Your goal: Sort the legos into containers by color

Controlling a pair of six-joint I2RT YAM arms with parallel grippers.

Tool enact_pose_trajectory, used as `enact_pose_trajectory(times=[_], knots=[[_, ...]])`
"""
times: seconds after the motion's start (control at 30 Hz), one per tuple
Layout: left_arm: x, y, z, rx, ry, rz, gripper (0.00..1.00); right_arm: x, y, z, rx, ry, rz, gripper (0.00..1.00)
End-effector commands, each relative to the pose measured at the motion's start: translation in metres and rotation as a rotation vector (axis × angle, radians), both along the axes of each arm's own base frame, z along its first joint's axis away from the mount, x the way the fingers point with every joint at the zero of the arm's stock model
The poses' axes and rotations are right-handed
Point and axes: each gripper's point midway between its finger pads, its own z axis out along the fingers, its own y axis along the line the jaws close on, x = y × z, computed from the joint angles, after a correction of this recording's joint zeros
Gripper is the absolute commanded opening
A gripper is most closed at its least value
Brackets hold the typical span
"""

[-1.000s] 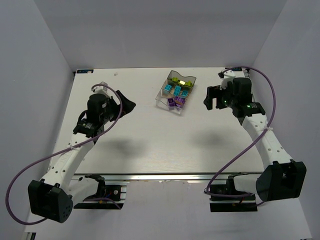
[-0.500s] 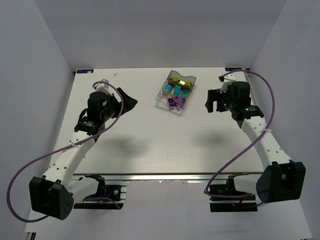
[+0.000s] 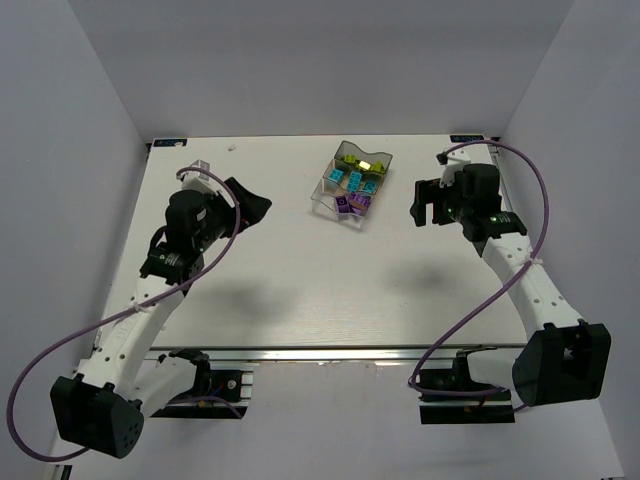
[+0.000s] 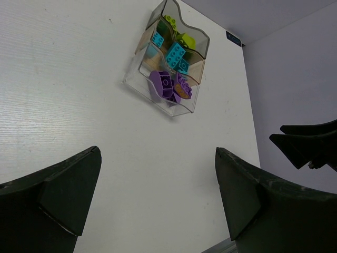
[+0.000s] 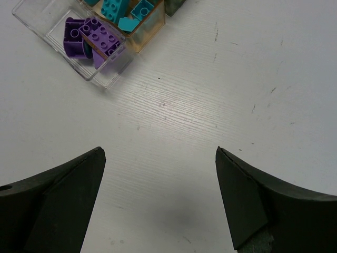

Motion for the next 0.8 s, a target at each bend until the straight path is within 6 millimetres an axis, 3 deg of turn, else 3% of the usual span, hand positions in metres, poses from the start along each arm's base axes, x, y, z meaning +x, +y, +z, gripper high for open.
enact_pose_trajectory(times=[0.0, 0.77], knots=[[-0.0053, 0.0046, 0.0044, -0.006, -0.015, 0.016, 0.98, 0.0008, 0.0005, 0.0132, 0.01, -0.058, 0.008, 0.89], [-0.0063, 0.0046, 0.0031, -0.007, -0.017, 0.014, 0.98, -0.0015, 0.0006, 0.0129, 0.006, -0.064, 0.016, 0.89]])
